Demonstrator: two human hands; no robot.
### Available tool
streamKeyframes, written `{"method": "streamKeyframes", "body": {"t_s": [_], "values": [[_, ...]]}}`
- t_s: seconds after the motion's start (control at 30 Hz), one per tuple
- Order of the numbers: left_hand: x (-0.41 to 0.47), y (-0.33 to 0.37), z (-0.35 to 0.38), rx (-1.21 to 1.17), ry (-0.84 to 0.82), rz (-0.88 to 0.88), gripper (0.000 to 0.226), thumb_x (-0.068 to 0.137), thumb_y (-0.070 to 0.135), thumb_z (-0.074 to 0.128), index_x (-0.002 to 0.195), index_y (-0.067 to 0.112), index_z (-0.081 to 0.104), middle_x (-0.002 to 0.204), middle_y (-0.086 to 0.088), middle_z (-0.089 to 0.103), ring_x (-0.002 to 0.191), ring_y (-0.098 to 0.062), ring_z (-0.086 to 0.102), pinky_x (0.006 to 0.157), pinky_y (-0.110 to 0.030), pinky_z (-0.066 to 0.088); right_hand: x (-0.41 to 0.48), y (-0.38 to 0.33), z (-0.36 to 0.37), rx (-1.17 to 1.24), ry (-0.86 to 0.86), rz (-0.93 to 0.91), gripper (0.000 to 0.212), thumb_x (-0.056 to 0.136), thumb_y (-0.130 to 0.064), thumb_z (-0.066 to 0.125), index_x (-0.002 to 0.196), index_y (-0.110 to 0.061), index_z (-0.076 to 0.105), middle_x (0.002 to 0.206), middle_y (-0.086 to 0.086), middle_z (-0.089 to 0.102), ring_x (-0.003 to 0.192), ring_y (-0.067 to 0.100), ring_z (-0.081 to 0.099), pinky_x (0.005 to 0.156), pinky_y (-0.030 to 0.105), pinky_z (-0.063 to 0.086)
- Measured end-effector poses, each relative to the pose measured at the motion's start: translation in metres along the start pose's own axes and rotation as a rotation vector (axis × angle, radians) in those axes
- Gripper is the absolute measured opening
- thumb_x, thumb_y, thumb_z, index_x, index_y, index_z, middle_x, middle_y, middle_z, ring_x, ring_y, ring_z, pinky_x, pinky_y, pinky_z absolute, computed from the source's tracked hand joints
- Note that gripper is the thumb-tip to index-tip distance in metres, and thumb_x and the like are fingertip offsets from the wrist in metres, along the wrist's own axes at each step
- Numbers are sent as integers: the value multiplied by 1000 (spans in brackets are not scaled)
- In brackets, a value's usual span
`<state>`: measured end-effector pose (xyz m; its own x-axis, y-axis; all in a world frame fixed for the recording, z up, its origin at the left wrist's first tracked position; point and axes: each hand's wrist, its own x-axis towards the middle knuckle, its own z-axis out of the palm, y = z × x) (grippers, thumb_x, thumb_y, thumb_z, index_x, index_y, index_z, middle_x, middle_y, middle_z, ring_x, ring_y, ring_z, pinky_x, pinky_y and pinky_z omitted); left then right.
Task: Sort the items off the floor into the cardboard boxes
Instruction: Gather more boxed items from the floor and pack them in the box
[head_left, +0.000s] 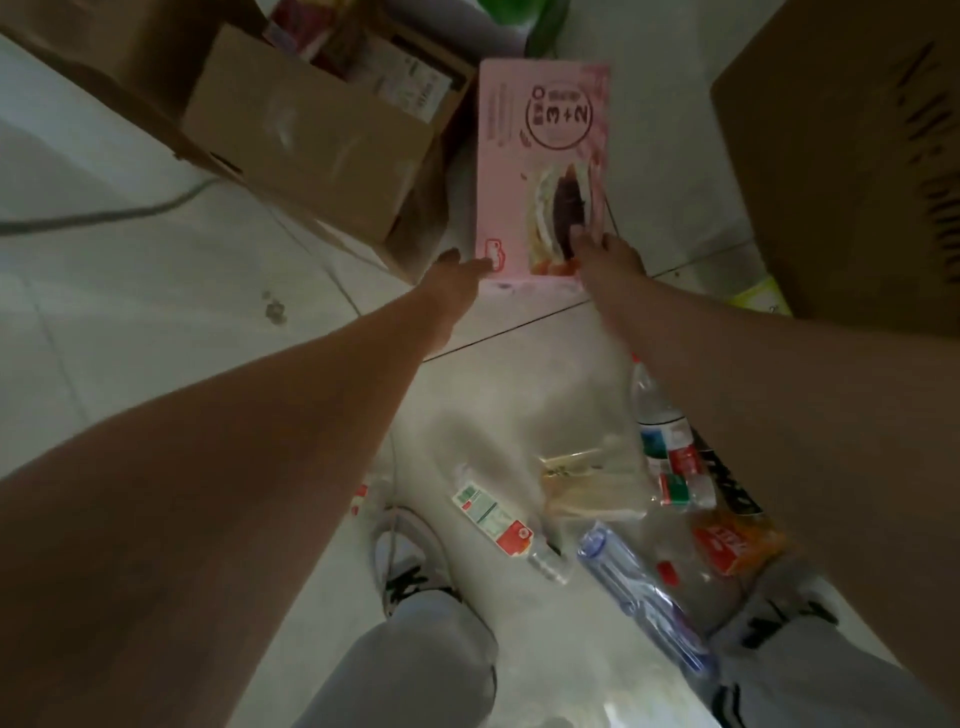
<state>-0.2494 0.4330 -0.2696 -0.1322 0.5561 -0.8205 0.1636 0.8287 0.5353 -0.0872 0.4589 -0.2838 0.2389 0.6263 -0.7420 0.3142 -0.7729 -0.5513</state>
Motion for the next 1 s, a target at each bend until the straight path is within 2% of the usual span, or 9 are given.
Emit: {"method": "streamKeyframes", "body": {"t_s": [0.17,0.37,0.43,0.5,0.6,0.73,0.83,0.93,1.0], "values": [[-32,8,0,57,-79,103,34,99,7,39,130,5,54,132,-13,59,123,-32,53,108,-43,39,-37,-6,-4,154,78,23,32,100,-28,51,129,-14,54,106,0,65,74,10,61,56,20,50],[-147,50,-14,-109,-38,165,34,98,28,46,126,10,53,125,-17,61,120,-39,53,104,-59,36,-134,-56,-52,252,119,-103,43,98,-25,55,140,-15,49,134,5,58,117,22,57,101,38,48],[-189,68,-25,-174,67,161,34,99,32,48,126,13,50,128,-21,56,120,-43,50,102,-62,34,-176,-78,-67,306,108,-153,44,97,-21,58,139,-12,49,135,7,58,120,22,56,104,39,45],[-233,88,-39,-226,116,184,29,99,36,48,120,16,51,118,-16,60,102,-26,57,94,-53,44,-219,-97,-81,352,59,-163,43,96,-20,58,137,-11,51,131,7,60,119,22,57,103,39,47],[-296,115,-57,-269,177,202,24,98,40,48,111,19,51,104,-1,61,92,-12,54,82,-30,43,-280,-126,-101,392,4,-187,40,96,-17,58,135,-13,53,120,-1,64,113,18,60,90,23,51],[-372,157,-67,-205,239,268,39,93,50,52,113,17,51,114,-3,62,106,-17,59,94,-38,49,-351,-171,-148,404,-36,-335,37,97,-19,56,134,-19,52,116,-9,64,107,6,60,82,9,46],[-429,183,-58,-136,268,426,44,83,65,56,109,30,55,109,7,65,105,-15,64,92,-43,53,-397,-181,-212,358,-17,-450,40,95,-46,55,134,-38,48,123,-34,54,110,-23,48,86,-2,36],[-455,218,-34,-131,196,528,52,76,81,46,118,50,49,122,14,61,117,-12,59,102,-43,46,-406,-184,-279,381,46,-433,62,83,-68,54,137,-38,48,134,-26,54,124,-6,49,106,26,42],[-454,252,0,-89,3,571,49,89,72,31,131,52,43,133,18,56,122,-3,54,101,-31,45,-398,-195,-312,438,57,-435,59,90,-54,58,142,-29,46,141,-10,53,131,11,49,109,43,40]]}}
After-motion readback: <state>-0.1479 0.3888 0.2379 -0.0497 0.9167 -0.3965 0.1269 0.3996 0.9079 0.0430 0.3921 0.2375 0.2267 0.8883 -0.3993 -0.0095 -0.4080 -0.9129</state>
